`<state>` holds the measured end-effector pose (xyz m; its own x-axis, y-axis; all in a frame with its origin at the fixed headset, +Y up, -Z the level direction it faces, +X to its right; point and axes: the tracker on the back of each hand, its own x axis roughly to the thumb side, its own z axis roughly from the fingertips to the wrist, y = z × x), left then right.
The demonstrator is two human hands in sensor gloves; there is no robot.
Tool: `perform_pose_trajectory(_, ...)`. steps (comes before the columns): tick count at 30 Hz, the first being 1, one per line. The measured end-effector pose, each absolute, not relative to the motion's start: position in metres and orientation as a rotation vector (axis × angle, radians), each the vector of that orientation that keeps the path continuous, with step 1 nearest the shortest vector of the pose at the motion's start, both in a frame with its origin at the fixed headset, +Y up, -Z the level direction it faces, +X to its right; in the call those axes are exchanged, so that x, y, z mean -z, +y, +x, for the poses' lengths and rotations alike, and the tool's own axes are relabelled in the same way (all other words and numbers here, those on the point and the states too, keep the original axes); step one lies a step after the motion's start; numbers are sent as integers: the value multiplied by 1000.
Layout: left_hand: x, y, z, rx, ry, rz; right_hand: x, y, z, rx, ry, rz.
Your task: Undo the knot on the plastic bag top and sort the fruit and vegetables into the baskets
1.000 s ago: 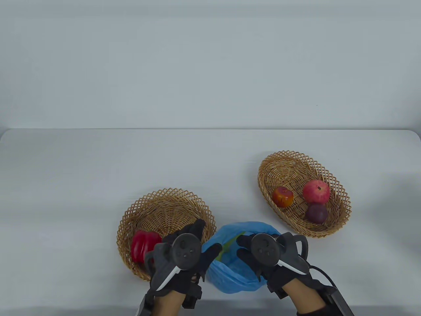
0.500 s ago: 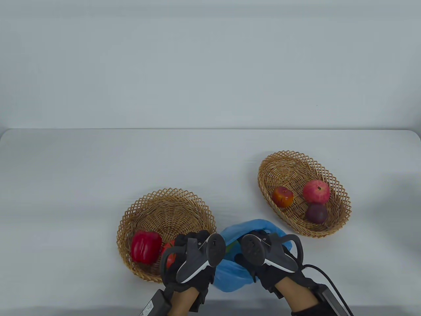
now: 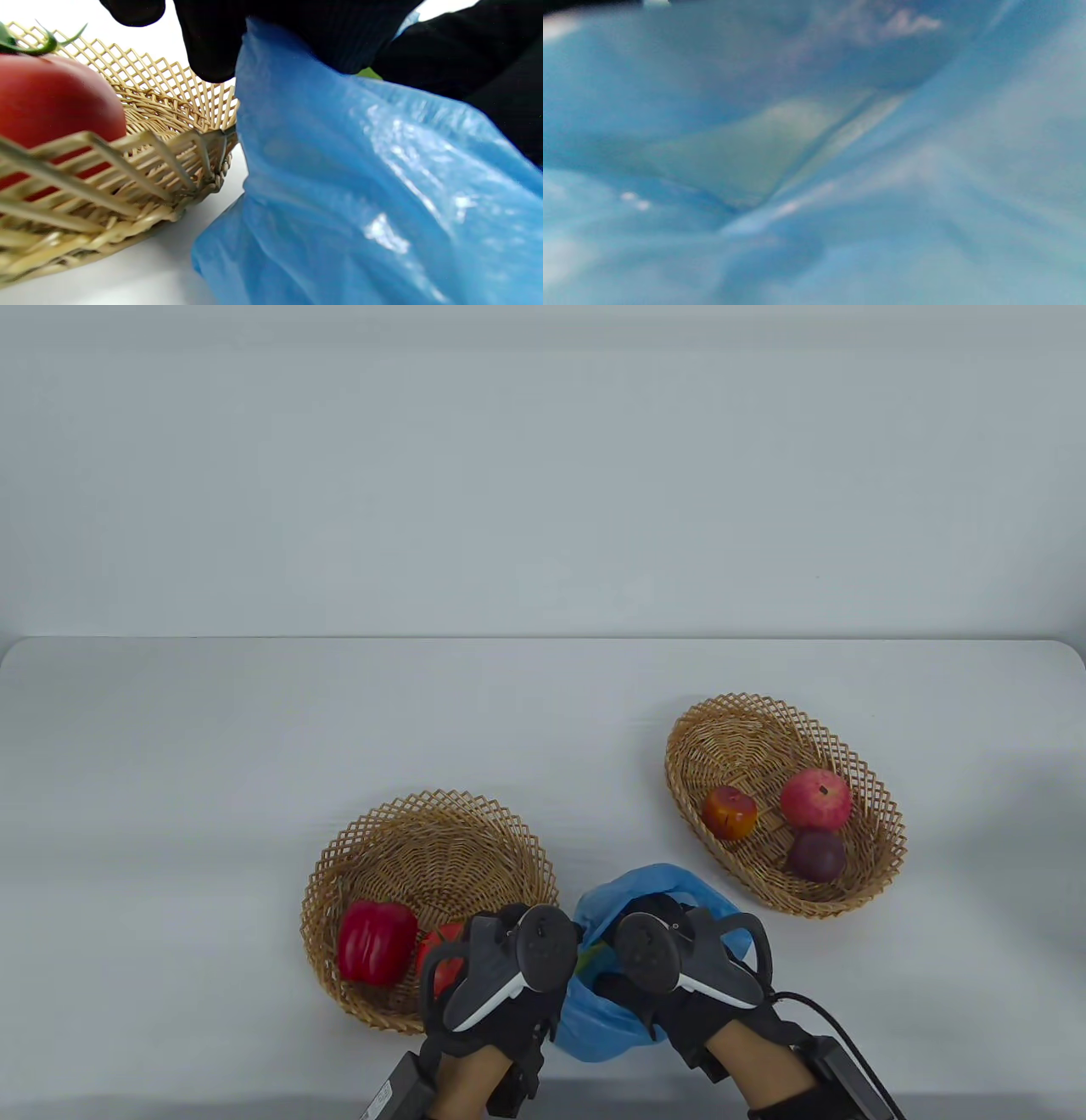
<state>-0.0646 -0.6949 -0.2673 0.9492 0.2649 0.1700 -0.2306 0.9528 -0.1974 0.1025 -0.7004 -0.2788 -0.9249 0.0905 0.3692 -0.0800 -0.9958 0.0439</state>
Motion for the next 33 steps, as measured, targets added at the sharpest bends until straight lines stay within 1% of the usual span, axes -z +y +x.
perform_pose_trajectory(7,267,-695,-65,-265,-196,-187,273,-697,96,-3016,-185,551)
perform_pose_trajectory(10,267,-694,-68,-264,-172,-166,274,-697,95,-3027,-141,571)
perform_pose_trajectory(14,268,-696,-70,-271,-157,-170,273,-693,97,-3037,-170,593)
perform_pose_trajectory(18,267,-695,-71,-240,-144,-147,272,-681,105,-3047,-203,616)
perform_pose_trajectory(28,267,-696,-70,-233,-140,-144,274,-651,144,-2854,-108,625)
perform_pose_trajectory(33,267,-697,-71,-239,-137,-153,278,-643,160,-2728,-74,619)
